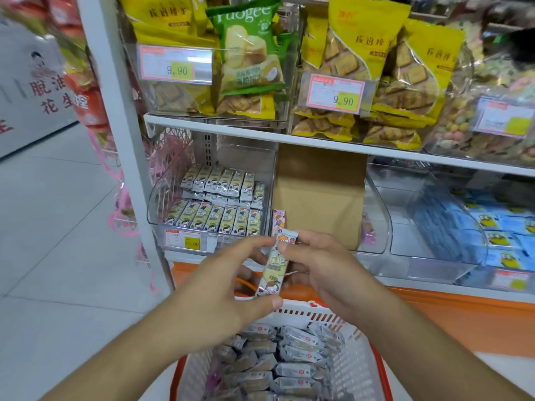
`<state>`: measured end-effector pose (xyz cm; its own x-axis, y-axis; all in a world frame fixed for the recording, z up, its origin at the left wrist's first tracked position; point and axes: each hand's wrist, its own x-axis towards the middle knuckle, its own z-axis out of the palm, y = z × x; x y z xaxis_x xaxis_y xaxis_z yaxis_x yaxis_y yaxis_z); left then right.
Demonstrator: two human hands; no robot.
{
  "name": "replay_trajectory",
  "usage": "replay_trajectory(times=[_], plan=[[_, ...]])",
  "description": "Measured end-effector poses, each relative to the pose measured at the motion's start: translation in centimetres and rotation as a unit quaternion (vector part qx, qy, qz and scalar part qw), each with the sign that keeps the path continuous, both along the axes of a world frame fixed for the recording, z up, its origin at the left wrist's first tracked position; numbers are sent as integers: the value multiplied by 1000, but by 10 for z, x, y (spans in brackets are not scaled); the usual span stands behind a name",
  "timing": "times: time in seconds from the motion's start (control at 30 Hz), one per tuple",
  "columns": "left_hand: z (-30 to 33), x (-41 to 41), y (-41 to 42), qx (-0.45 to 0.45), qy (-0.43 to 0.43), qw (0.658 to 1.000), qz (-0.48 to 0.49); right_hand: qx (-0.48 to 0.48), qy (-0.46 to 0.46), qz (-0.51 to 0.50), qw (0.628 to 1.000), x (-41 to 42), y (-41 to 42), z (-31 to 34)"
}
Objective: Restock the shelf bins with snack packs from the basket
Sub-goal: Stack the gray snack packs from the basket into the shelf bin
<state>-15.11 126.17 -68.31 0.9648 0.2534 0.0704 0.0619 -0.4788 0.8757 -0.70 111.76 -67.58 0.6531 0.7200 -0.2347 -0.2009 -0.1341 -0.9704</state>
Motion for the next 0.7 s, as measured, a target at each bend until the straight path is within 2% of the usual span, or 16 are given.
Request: replay_trajectory(times=[0.23, 0.5, 0.57, 0.63, 0.7], plan=[[4, 1, 15, 54, 32, 997, -34, -25, -37, 44, 998, 1, 14, -9], [-1, 14, 49, 92, 40, 995, 2, -45, -40, 36, 998, 10, 36, -5], [0, 24, 66, 106, 34, 993, 27, -103, -158, 5, 982, 18, 39, -2], [3, 40, 85, 139, 32, 988, 50, -168, -329, -1, 929, 29, 40, -5], [8, 63, 106, 179, 32, 981, 63, -190, -419, 45, 887, 37, 40, -11]])
